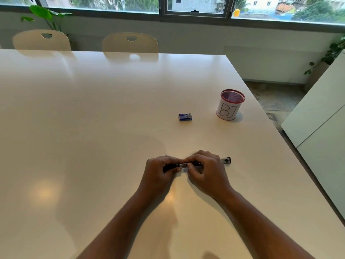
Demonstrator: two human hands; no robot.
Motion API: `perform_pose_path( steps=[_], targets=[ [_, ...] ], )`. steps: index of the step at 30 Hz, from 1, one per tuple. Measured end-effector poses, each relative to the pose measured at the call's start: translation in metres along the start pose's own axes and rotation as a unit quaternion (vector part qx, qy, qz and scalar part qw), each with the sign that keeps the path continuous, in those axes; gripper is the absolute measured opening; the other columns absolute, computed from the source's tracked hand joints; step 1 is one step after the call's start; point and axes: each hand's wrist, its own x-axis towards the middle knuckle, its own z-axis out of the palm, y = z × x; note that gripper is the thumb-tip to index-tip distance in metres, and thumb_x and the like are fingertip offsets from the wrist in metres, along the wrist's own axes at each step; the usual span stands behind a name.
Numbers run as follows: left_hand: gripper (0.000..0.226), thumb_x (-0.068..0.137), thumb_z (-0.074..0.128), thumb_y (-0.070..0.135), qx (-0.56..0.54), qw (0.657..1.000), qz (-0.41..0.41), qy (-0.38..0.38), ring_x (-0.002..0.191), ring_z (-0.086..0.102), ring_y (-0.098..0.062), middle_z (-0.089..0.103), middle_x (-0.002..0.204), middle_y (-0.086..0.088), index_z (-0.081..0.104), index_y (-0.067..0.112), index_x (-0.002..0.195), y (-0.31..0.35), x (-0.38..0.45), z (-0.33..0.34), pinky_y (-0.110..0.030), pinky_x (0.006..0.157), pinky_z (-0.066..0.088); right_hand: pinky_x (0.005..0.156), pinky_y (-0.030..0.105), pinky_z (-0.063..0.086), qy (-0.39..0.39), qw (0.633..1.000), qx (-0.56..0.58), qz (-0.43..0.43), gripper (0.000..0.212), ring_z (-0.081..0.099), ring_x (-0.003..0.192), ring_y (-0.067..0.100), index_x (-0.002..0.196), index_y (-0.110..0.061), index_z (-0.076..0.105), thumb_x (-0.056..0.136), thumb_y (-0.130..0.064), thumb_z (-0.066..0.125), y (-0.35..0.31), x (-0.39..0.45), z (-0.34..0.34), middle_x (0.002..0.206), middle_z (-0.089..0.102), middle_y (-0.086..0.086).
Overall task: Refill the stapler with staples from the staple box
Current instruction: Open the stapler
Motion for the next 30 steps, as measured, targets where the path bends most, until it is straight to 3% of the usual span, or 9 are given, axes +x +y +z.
perform_pose_path(
  steps=[7,12,15,17,21,26,30],
  targets=[
    [0.031,0.085,0.075,-0.011,0.003,1.000,0.007,0.021,0.090,0.079,-0.016,0.082,0.096,0.004,0.084,0.013,0.101,-0.002,0.002,0.003,-0.026,0.078,0.062,0.070,0.035,0.059,0.020,0.999,0.010,-0.032,0.024,0.068,0.078,0.006,0.097,-0.020,0.079,0.084,-0.022,0.059,-0.001,-0.003,0.001,0.091,0.076,-0.009],
    [0.032,0.086,0.074,-0.012,0.001,1.000,-0.013,0.028,0.091,0.079,-0.012,0.082,0.096,0.006,0.083,0.015,0.101,-0.006,0.002,0.003,-0.027,0.083,0.064,0.054,0.036,0.054,0.030,0.997,0.011,-0.066,0.006,0.063,0.063,0.011,0.084,-0.022,0.067,0.083,-0.022,0.061,0.004,-0.004,-0.004,0.078,0.071,-0.008],
    [0.034,0.086,0.072,-0.010,-0.008,0.999,-0.020,0.025,0.091,0.079,-0.014,0.082,0.096,0.007,0.083,0.019,0.100,-0.007,0.002,0.004,-0.024,0.083,0.062,0.056,0.038,0.056,0.010,0.996,0.018,-0.087,0.002,0.065,0.066,0.015,0.088,-0.021,0.065,0.087,-0.023,0.065,0.009,-0.004,-0.009,0.081,0.070,-0.006],
    [0.033,0.085,0.072,-0.008,-0.017,0.999,-0.025,0.028,0.091,0.080,-0.015,0.082,0.094,0.007,0.083,0.021,0.098,-0.008,0.002,0.004,-0.024,0.082,0.062,0.058,0.039,0.057,0.013,0.996,0.010,-0.087,0.011,0.066,0.067,0.018,0.084,-0.023,0.061,0.089,-0.026,0.070,0.011,-0.004,-0.009,0.080,0.070,-0.004],
    [0.033,0.081,0.073,-0.004,-0.032,0.997,-0.050,0.047,0.090,0.079,-0.012,0.082,0.093,0.008,0.084,0.025,0.094,-0.010,0.003,0.006,-0.024,0.083,0.061,0.058,0.046,0.057,0.082,0.996,0.020,-0.032,0.033,0.069,0.066,0.020,0.079,-0.033,0.054,0.087,-0.006,0.071,0.019,-0.001,-0.012,0.078,0.072,-0.003],
    [0.032,0.083,0.076,-0.006,-0.029,0.997,-0.055,0.037,0.090,0.079,-0.012,0.082,0.093,0.009,0.084,0.023,0.095,-0.010,0.002,0.004,-0.018,0.078,0.059,0.062,0.043,0.060,0.058,0.998,0.019,-0.021,0.010,0.071,0.074,0.014,0.091,-0.024,0.067,0.087,-0.014,0.067,0.025,-0.006,-0.014,0.086,0.073,-0.012],
    [0.030,0.085,0.077,-0.005,-0.014,0.998,-0.053,0.019,0.088,0.078,-0.013,0.082,0.092,0.007,0.083,0.022,0.097,-0.007,0.001,0.002,-0.018,0.077,0.059,0.066,0.043,0.061,0.047,0.998,0.028,-0.019,0.009,0.071,0.079,0.013,0.098,-0.022,0.070,0.089,-0.020,0.071,0.021,-0.006,-0.015,0.092,0.073,-0.013]
  ],
)
